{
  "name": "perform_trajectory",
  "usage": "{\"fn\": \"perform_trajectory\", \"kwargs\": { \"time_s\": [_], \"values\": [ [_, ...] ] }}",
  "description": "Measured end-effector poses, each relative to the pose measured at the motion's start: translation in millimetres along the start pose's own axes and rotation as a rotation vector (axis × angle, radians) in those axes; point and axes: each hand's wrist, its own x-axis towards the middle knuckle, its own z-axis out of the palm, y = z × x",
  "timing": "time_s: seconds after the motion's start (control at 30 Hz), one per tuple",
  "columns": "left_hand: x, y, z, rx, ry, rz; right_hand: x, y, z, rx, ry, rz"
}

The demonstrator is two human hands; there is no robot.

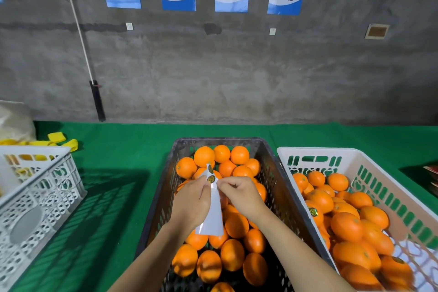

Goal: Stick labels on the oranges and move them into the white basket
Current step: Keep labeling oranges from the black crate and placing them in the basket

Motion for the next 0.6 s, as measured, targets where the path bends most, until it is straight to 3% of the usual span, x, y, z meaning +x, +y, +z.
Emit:
{"fn": "perform_trajectory", "kwargs": {
  "time_s": [0.13,0.23,0.47,0.6],
  "values": [
    [-1.1,3.4,-2.1,-0.160,0.089,-0.111,5.1,-2.4,-4.5,0.106,0.256,0.119],
    [1.7,4.3,-5.0,-0.125,0.205,-0.241,4.2,10.8,-15.8,-0.065,0.354,0.130],
    [2.6,1.5,-3.6,0.146,0.134,-0.245,-2.6,57.8,-23.7,-0.818,-0.055,0.038],
    [3.5,4.2,-4.6,0.080,0.192,-0.237,-5.1,73.3,-25.3,-1.094,-0.110,0.127]
  ]
}}
